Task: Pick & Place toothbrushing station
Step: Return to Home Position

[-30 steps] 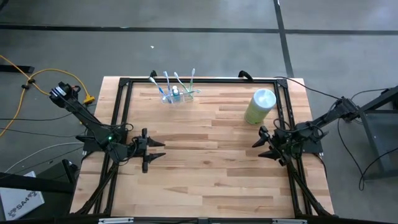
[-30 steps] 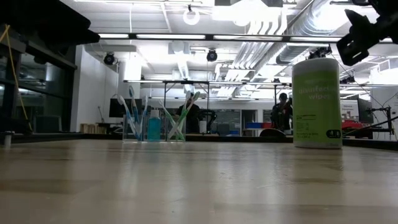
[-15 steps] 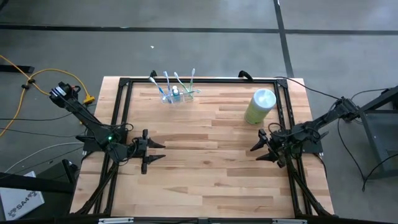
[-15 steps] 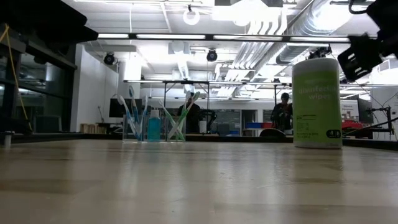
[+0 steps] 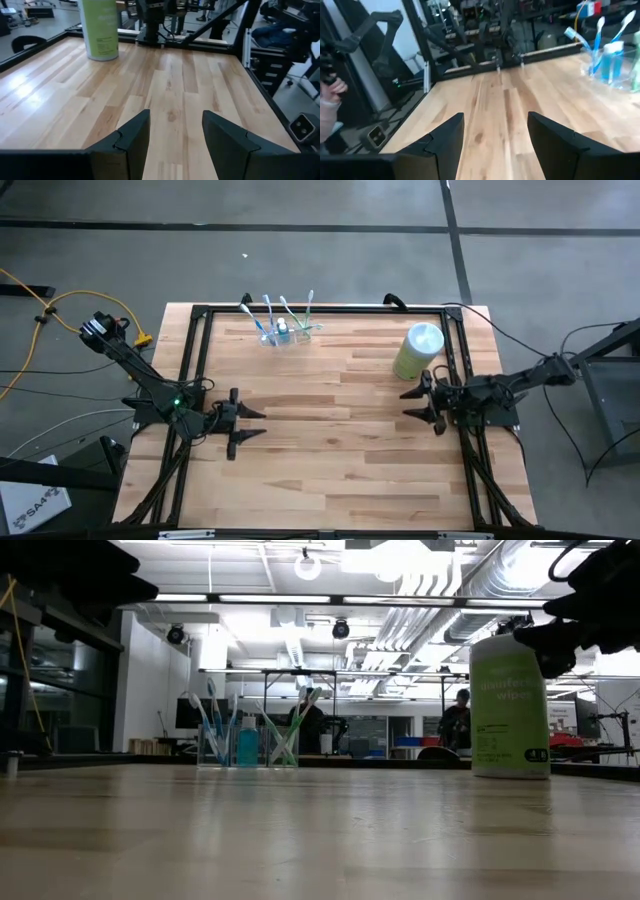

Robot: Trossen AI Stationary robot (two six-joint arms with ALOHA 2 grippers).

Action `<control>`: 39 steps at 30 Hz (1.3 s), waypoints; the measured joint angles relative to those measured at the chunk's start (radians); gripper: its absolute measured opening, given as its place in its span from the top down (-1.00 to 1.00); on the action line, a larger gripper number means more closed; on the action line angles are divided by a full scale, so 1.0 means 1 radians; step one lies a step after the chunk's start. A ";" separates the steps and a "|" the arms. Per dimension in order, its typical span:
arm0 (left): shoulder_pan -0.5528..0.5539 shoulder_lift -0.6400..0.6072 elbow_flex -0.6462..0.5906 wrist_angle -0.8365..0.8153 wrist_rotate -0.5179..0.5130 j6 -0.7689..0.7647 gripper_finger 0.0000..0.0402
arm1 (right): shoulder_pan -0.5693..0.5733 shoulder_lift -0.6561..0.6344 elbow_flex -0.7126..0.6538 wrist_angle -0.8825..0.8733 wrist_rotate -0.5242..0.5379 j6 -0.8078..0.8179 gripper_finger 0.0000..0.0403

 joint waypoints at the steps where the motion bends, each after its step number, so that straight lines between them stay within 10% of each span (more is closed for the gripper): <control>1: 0.000 0.000 0.000 0.002 0.006 0.000 0.13 | -0.018 -0.002 0.000 -0.003 -0.012 -0.007 -0.04; 14: 0.000 0.000 0.000 0.023 0.022 0.014 0.13 | -0.289 0.046 0.000 -0.022 -0.343 -0.022 -0.04; 39: 0.000 0.000 0.000 0.056 0.073 0.036 0.13 | -0.374 0.086 -0.001 -0.040 -0.203 0.062 -0.04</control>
